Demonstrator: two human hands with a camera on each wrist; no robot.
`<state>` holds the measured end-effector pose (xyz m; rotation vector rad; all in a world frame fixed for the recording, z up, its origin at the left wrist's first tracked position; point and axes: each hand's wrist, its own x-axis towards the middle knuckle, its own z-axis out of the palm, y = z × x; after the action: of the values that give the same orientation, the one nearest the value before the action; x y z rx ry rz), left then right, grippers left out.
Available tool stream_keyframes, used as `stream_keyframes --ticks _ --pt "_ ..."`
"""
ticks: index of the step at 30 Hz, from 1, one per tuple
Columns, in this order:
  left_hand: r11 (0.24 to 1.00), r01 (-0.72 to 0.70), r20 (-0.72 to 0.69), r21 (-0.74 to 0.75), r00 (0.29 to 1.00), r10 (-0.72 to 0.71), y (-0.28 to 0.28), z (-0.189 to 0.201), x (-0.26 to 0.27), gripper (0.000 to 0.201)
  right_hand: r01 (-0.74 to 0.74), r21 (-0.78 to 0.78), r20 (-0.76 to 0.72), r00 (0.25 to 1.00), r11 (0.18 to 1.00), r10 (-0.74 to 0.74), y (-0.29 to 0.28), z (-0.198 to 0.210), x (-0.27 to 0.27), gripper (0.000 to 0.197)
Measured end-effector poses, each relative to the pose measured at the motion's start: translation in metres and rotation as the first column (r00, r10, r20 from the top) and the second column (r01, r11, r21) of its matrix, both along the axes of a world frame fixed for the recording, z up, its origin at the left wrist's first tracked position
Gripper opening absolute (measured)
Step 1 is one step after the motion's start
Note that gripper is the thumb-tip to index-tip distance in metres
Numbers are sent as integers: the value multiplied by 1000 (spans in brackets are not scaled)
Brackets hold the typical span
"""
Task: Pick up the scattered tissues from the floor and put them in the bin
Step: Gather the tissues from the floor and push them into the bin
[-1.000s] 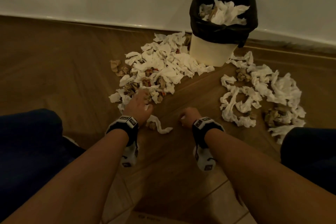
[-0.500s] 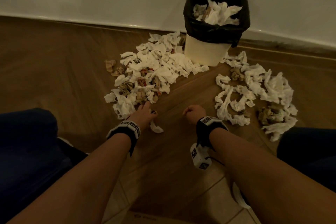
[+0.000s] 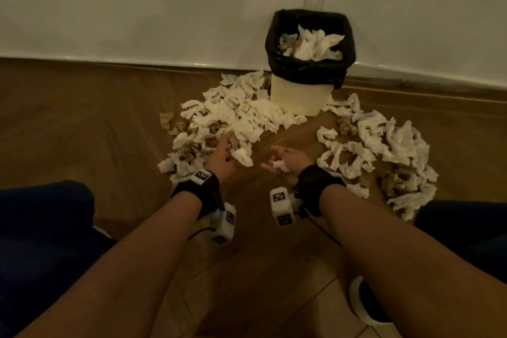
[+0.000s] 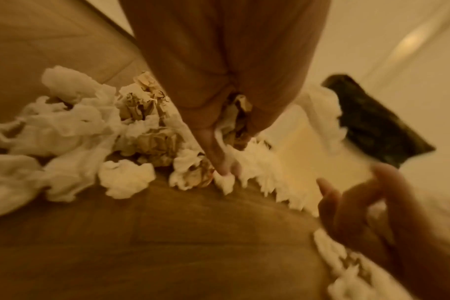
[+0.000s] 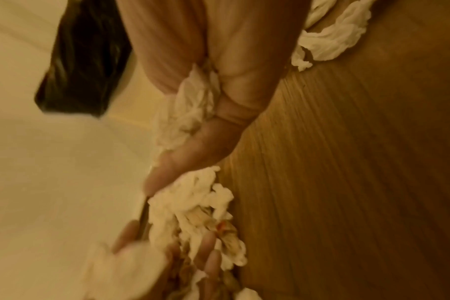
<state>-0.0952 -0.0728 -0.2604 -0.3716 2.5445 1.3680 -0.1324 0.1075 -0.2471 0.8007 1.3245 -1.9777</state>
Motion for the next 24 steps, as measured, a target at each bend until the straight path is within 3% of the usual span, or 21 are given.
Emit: stream_keyframes --ticks 3,7,9,11,16,19,22,24 --pt "943 -89 -12 321 995 98 7 21 -10 67 -49 71 -59 997 996 54 13 19 -6 29" --pt "816 -235 62 528 969 239 22 41 -22 67 -22 105 -126 991 994 36 31 40 -12 43" --pt "750 -298 121 591 951 283 34 57 -29 55 5 94 -126 992 996 7 36 52 -16 44" --pt "732 -321 148 601 945 292 45 76 -39 40 9 44 -116 993 999 -4 38 71 -20 41" --pt "657 -290 158 695 954 254 60 126 -64 10 134 -100 -157 976 986 -149 45 139 -33 20" --pt "713 -228 68 663 967 246 64 154 -83 22 160 -110 -256 949 981 -184 49 178 -46 29" --pt "767 -182 -38 615 965 259 72 184 -97 6 160 -27 -358 920 987 -159 49 213 -64 44" --pt "785 -158 -90 599 961 262 76 203 -107 18 133 37 -432 896 990 -104 49 234 -74 49"
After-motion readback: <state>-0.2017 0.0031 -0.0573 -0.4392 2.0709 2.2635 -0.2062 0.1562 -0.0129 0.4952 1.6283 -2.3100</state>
